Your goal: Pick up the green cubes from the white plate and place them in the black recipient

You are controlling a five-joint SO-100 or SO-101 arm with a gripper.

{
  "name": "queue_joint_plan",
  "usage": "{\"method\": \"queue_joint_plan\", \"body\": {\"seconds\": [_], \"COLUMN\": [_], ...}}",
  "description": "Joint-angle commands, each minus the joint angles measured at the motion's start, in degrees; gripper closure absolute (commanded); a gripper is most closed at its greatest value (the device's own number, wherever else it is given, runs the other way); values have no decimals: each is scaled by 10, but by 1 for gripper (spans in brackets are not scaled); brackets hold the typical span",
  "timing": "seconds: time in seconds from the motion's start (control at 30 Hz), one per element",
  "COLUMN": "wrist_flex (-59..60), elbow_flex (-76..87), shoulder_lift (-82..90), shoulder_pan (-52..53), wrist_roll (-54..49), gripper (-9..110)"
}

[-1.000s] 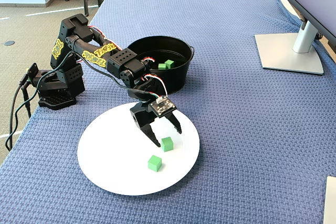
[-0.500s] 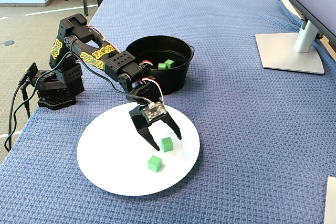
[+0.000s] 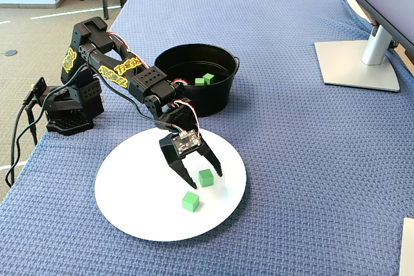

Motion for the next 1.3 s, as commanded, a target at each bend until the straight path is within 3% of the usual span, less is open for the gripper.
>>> {"method": "queue_joint_plan", "body": {"seconds": [0.0,0.33,0.5,0.8,1.1,1.27], "wrist_flex": [6,47,24,17,258,309], "elbow_flex": [-3,3,10,8,-90,-27], "shoulder_lift": [18,47,47,48,304,459], "shoulder_pan": [-4,-20,-15,-12,-36,-144], "wrist_roll": [10,10,18,25,243,359], "gripper": [82,82,102,102,102,102]}}
